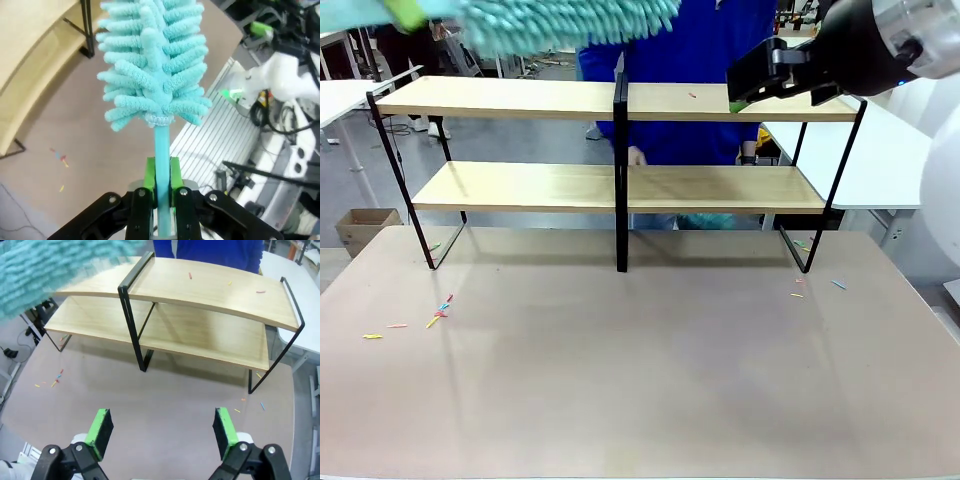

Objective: Clean the shelves.
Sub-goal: Clean another randomly selected level of the Shelf with the Duster.

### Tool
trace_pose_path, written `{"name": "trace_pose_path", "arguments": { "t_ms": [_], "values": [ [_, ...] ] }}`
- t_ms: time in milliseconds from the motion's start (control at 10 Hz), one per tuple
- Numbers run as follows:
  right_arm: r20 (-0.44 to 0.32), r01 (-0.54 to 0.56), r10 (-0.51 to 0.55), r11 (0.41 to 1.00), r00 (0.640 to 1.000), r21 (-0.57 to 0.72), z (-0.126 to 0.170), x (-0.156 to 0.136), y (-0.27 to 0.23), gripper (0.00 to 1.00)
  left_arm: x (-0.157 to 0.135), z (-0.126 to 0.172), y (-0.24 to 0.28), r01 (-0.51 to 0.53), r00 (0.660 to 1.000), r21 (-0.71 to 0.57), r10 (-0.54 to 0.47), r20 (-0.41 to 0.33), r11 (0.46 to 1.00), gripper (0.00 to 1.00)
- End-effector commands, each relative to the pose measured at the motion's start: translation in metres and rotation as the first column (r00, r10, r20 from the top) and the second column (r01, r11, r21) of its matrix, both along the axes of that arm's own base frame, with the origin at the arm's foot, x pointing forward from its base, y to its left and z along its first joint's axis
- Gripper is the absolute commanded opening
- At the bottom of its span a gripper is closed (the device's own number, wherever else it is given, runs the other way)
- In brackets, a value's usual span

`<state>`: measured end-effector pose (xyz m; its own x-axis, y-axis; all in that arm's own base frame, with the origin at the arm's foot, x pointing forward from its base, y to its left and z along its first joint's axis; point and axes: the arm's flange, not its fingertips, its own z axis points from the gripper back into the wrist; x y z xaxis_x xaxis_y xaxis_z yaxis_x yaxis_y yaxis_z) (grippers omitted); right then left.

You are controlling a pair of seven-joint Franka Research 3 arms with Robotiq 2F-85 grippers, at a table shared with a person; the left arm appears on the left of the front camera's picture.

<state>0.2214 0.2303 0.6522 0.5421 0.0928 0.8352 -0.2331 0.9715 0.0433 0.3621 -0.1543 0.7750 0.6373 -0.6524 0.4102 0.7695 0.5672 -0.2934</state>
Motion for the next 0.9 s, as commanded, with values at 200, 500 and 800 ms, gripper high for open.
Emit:
{"name": "trace_pose_path", "arguments": {
  "t_ms": [200,500,800],
  "values": [
    [-0.001,0.001,-0.001,1.000,1.000,0.003,0.000,0.001,-0.001,1.00,0.088,0.018,-0.080,-0.210,0.975,0.032,0.212,-0.064,0.977,0.13],
    [-0.001,0.001,-0.001,1.000,1.000,0.003,0.000,0.001,-0.001,1.00,0.140,-0.007,-0.134,-0.273,0.959,0.054,0.276,-0.062,0.961,0.13],
    [-0.001,0.001,-0.001,1.000,1.000,0.003,0.000,0.001,-0.001,1.00,0.181,-0.039,-0.169,-0.345,0.933,0.072,0.350,-0.088,0.936,0.13]
  ]
}}
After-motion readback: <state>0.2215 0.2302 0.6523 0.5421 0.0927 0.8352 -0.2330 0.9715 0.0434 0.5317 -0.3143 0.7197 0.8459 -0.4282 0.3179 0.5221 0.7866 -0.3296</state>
